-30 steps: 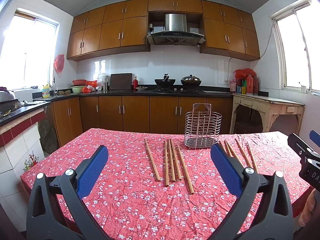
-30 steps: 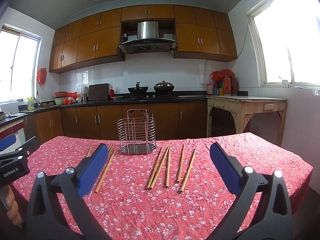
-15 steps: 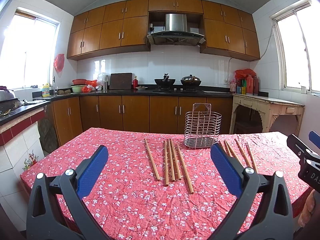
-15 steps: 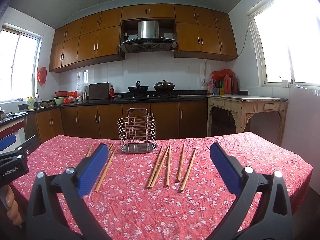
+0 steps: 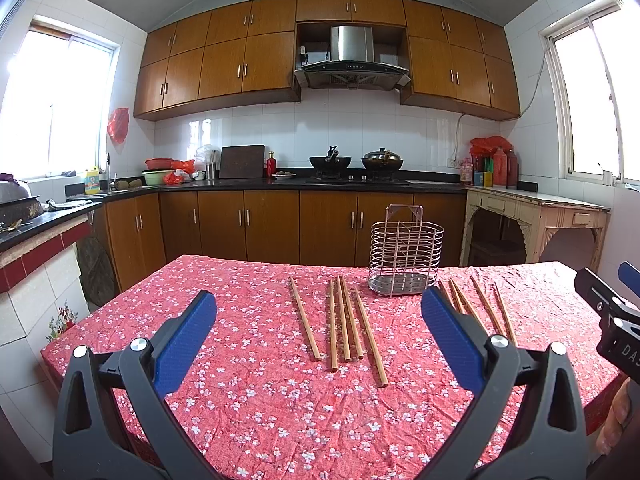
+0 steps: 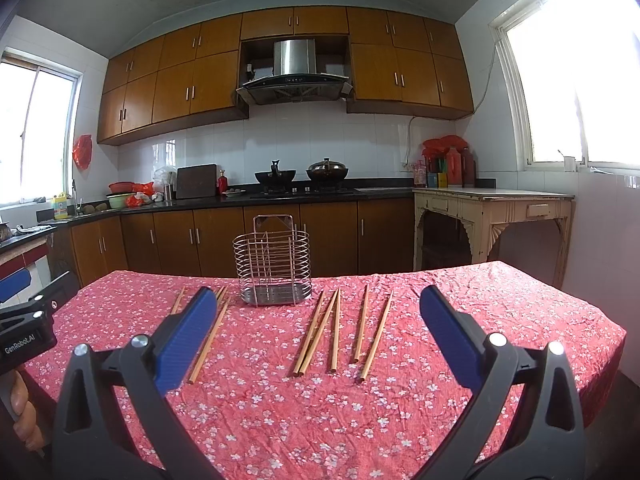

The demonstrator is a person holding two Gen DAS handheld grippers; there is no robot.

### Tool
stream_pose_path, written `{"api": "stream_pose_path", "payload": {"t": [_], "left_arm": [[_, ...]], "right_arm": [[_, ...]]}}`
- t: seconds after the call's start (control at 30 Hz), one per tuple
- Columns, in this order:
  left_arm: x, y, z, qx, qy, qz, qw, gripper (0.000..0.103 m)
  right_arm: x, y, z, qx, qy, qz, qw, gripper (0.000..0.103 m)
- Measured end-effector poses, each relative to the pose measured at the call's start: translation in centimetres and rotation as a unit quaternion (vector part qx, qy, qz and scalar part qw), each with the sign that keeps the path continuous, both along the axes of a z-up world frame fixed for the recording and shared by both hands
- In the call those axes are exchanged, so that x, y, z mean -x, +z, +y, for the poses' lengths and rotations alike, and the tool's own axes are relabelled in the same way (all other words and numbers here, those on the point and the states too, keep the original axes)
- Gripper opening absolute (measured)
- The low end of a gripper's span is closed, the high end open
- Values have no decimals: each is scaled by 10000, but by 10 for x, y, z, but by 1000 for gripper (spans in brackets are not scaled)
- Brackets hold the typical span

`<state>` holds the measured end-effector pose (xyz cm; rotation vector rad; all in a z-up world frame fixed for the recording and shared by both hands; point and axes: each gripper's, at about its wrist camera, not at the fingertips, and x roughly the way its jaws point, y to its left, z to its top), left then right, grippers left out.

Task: Organize utensils

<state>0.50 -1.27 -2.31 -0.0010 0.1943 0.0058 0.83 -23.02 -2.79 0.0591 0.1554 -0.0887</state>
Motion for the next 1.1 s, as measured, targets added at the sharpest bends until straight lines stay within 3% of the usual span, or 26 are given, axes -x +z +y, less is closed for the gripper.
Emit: {"api": "stream_pose_path", "payload": {"t": [0.27, 0.47, 0.67, 0.77, 0.97, 1.03, 1.1], "left_arm": [[-18, -10, 8, 67, 124, 288, 9995, 101], [-64, -29, 32, 234, 405, 1142, 9924, 101], [-119, -44, 56, 294, 422, 1911, 9802, 101], [-140, -50, 61, 296, 406, 2196, 9743, 90], [-179, -67, 62, 418, 223, 2763, 9599, 69], [-187, -73, 60, 376, 180, 2875, 9569, 62], [-193, -78, 55, 342, 100, 2985, 9538, 58]], "right_arm": [[-17, -5, -11, -18, -200, 283, 9994, 99], [-66, -27, -47, -361, -565, 1190, 9906, 98], [-135, -64, -86, -931, -568, 2443, 9636, 63], [-164, -86, -96, -1094, -475, 2945, 9482, 49], [-190, -107, -80, -751, -398, 3426, 9356, 35], [-191, -108, -76, -459, -535, 3381, 9384, 21], [-191, -109, -80, -574, -577, 3363, 9382, 11]]}}
